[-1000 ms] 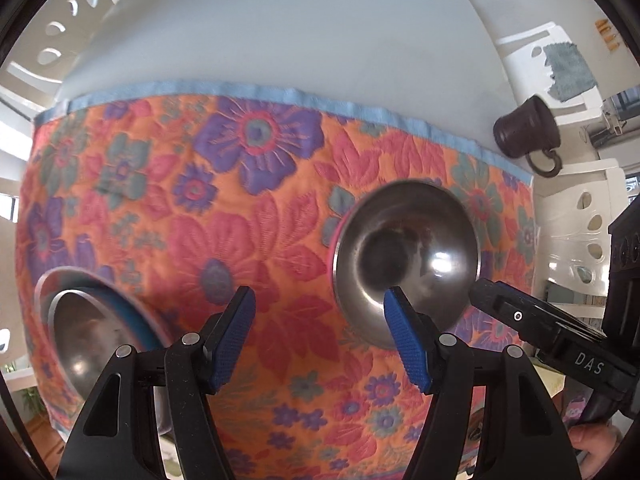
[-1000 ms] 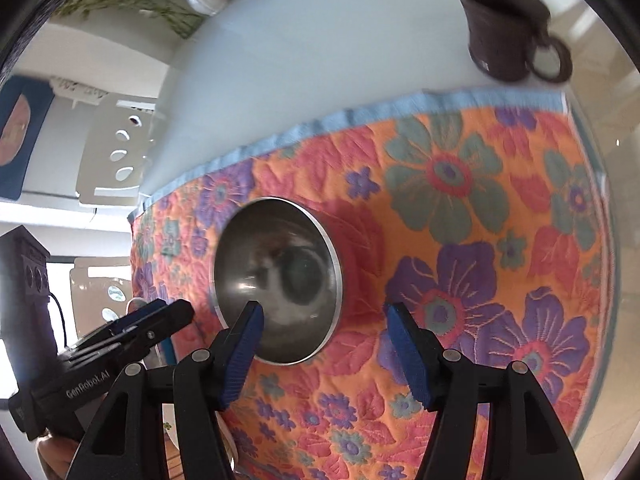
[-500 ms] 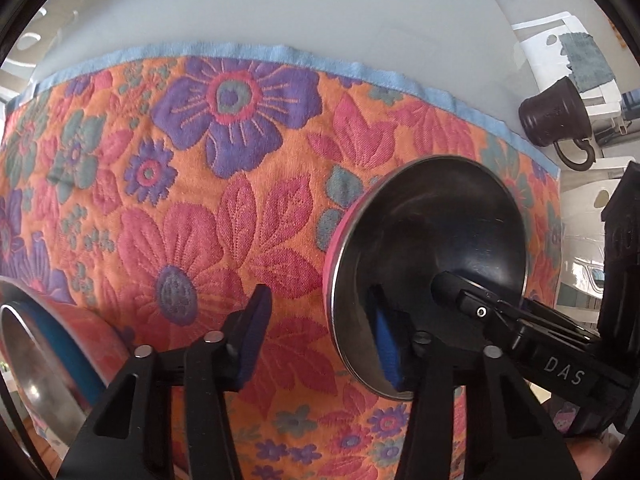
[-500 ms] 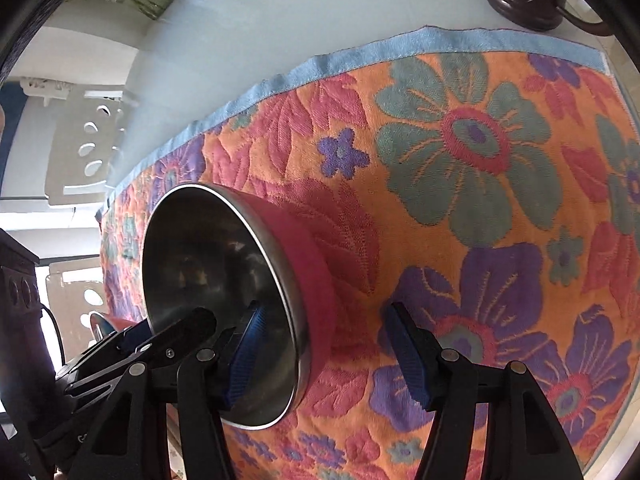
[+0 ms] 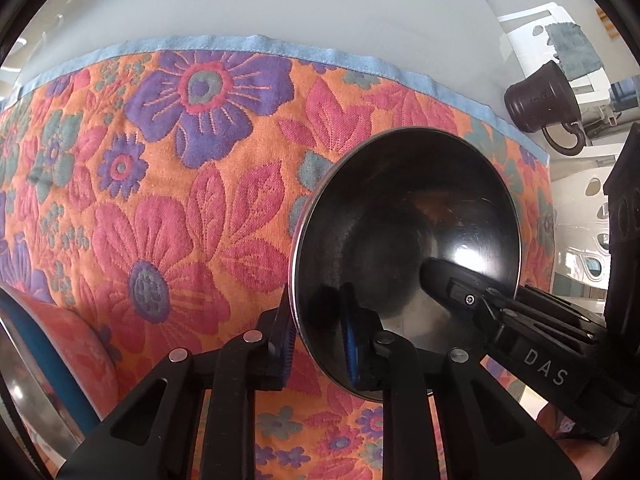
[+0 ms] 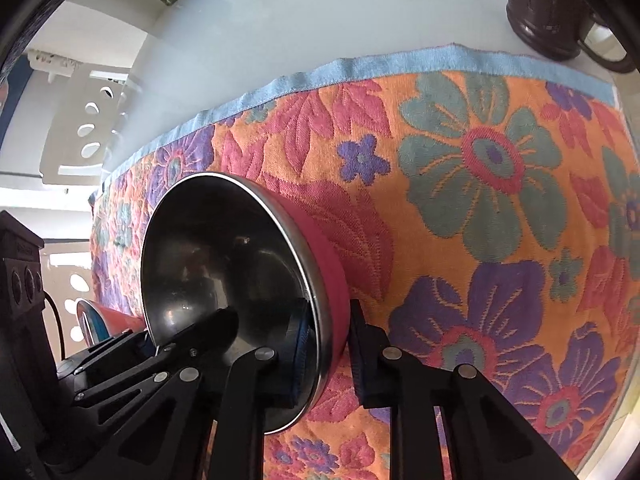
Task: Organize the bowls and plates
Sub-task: 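Grasp the pink-outside steel bowl rim with both tools, then carry the pink-outside bowl with both tools and nest it into the blue bowl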
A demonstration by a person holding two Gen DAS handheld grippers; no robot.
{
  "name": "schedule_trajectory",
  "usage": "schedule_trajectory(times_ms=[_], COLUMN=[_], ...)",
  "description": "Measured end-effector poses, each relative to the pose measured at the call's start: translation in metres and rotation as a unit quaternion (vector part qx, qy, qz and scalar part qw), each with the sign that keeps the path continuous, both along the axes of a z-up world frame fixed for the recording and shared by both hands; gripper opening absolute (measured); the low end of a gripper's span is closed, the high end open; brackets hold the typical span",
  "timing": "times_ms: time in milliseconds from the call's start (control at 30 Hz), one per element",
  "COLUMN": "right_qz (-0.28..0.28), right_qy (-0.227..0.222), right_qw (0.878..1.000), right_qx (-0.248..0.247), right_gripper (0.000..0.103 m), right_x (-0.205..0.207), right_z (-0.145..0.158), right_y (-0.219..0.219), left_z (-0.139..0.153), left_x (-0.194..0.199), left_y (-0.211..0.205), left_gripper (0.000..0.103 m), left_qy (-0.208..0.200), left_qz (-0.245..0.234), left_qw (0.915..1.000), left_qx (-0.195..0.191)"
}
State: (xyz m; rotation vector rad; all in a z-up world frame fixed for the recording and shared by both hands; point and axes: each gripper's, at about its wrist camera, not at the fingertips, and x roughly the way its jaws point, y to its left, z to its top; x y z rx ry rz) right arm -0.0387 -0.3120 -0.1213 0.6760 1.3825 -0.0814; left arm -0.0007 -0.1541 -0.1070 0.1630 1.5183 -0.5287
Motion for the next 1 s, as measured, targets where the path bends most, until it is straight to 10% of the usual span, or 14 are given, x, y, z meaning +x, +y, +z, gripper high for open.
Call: schedule_trajectory(times_ms=[1000], right_qz=[0.013], right_qy=[-0.041], right_qw=[0.998], right_qx=[-0.041], right_gripper=[0.016], right_x=[0.004], right_z=[0.078], right_y=[0.071], left_z=[0.081], left_x=[0.014], left_y=[0.083], left_gripper=[0.015], left_qy=[-0.032], left_qz=[0.020], left_qw=[0.9985], left_qx=[-0.040])
